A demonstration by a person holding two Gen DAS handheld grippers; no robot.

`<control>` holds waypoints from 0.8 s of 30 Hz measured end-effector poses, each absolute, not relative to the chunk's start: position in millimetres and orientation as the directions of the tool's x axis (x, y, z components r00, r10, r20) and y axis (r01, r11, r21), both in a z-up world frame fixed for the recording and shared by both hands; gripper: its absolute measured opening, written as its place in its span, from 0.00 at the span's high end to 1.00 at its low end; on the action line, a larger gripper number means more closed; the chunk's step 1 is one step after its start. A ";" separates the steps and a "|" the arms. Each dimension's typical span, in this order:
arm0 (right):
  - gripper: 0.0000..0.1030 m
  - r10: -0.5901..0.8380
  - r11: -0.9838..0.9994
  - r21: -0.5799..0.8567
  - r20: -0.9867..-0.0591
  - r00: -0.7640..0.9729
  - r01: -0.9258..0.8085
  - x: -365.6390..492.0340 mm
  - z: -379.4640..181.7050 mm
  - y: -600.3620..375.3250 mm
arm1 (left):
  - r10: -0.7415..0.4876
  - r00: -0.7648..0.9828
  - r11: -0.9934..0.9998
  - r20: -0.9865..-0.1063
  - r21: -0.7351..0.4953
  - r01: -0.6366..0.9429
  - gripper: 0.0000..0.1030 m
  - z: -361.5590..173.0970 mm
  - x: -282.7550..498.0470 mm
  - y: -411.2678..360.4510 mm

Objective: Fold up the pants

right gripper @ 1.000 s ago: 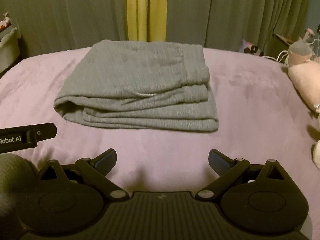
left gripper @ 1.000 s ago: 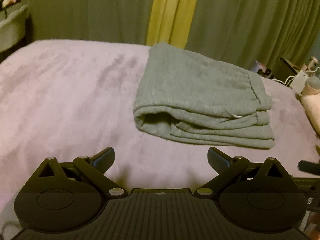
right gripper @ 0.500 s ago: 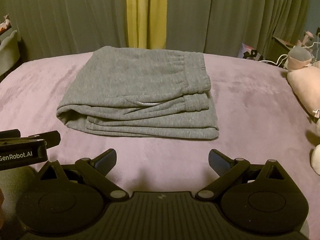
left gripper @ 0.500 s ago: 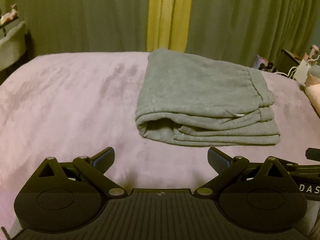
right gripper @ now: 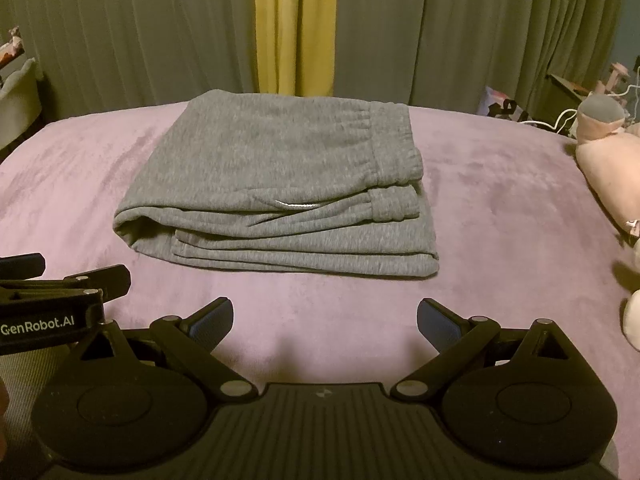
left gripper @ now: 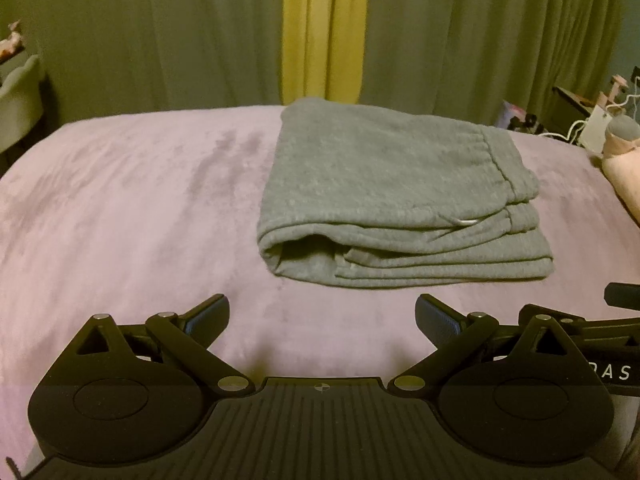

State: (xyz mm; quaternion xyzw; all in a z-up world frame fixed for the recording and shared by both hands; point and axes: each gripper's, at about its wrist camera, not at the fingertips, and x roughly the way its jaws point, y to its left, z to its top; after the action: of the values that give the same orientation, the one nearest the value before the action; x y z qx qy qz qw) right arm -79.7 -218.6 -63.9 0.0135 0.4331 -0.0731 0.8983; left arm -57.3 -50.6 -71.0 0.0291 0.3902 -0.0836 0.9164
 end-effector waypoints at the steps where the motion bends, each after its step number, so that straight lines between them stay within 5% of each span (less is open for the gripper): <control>1: 0.04 -0.120 0.989 -0.040 -0.779 0.615 0.143 -79.9 -63.5 -218.5 | -0.130 0.681 0.984 -0.720 -0.012 0.176 0.01 -71.1 -57.1 -50.6; 24: 0.04 -0.118 0.989 -0.036 -0.776 0.619 0.143 -80.5 -63.2 -220.2 | -0.129 0.674 0.985 -0.727 -0.014 0.174 0.01 -73.2 -57.9 -50.9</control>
State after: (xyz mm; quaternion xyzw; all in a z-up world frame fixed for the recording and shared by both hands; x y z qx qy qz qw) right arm -80.5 -220.2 -63.2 0.0146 0.4303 -0.0726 0.8996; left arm -57.9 -50.9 -73.2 0.0283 0.3949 -0.0829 0.9145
